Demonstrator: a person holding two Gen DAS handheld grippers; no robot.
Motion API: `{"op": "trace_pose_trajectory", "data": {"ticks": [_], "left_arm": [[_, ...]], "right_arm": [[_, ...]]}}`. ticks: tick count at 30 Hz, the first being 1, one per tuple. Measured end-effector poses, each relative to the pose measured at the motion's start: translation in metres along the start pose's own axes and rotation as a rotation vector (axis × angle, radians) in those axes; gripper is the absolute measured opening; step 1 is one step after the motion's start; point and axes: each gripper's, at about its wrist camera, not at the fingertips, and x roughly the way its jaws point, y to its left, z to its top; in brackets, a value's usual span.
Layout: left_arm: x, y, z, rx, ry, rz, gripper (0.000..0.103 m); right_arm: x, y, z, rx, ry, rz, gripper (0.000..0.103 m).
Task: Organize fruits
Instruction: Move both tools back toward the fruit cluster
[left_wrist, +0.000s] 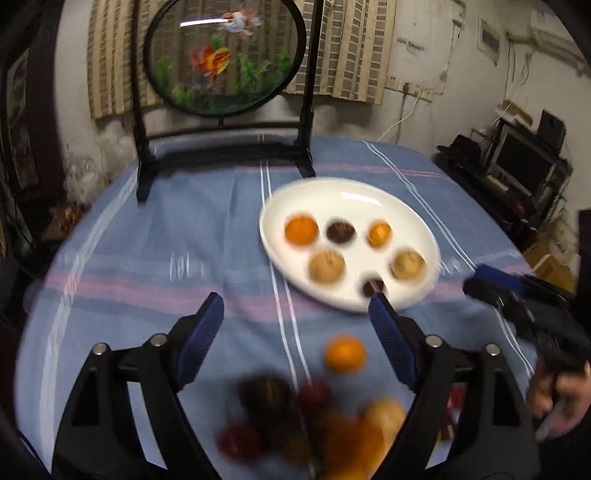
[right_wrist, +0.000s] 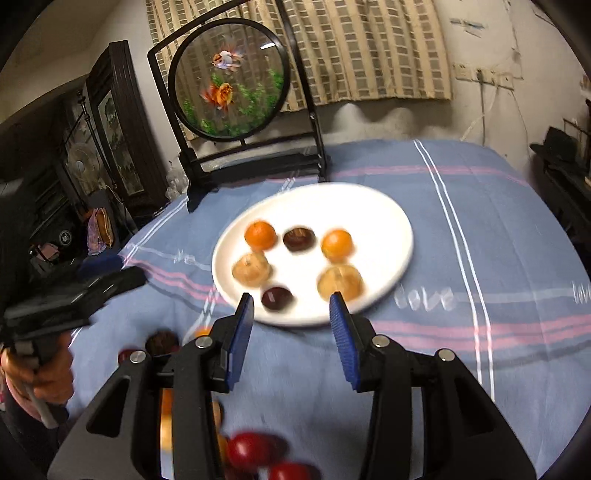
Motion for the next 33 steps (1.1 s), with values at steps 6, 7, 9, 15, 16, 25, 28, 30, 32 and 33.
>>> {"op": "trace_pose_trajectory", "data": {"ticks": [6, 7, 9, 15, 16, 25, 28, 30, 32, 33], "left_arm": [[-0.03, -0.017, -0.079, 0.044, -0.01, -0.009, 0.087], [-0.031, -0.021, -0.09, 0.057, -0.002, -0.006, 0.089], [-0.033, -0.023, -0.104, 0.069, 0.008, -0.019, 0.09], [-0.027, -0.023, -0.115, 0.068, 0.057, -0.02, 0.092], [-0.025, -0.022, -0.116, 0.062, 0.065, -0.012, 0.092], [-0.026, -0.021, -0.116, 0.055, 0.063, -0.06, 0.093], [-0.025, -0.018, -0.116, 0.039, 0.069, -0.069, 0.093], [-0.024, -0.018, -0.116, 0.037, 0.073, -0.069, 0.093], [-0.024, -0.019, -0.116, 0.04, 0.075, -0.069, 0.093], [-0.024, -0.019, -0.116, 0.041, 0.077, -0.067, 0.093]], "right_arm": [[-0.022, -0.008, -0.048, 0.022, 0.045, 0.013, 0.044], [-0.026, -0.01, -0.055, 0.029, 0.043, 0.021, 0.044], [-0.032, -0.014, -0.063, 0.051, 0.048, 0.046, 0.044], [-0.035, -0.011, -0.09, 0.05, 0.126, 0.062, 0.054], [-0.037, -0.011, -0.09, 0.054, 0.12, 0.088, 0.054], [-0.034, 0.006, -0.095, -0.026, 0.143, 0.063, 0.054], [-0.031, 0.014, -0.095, -0.067, 0.156, 0.028, 0.054], [-0.029, 0.014, -0.096, -0.07, 0.162, 0.008, 0.054], [-0.028, 0.011, -0.096, -0.06, 0.165, -0.004, 0.054], [-0.028, 0.01, -0.096, -0.055, 0.167, -0.009, 0.054]]}}
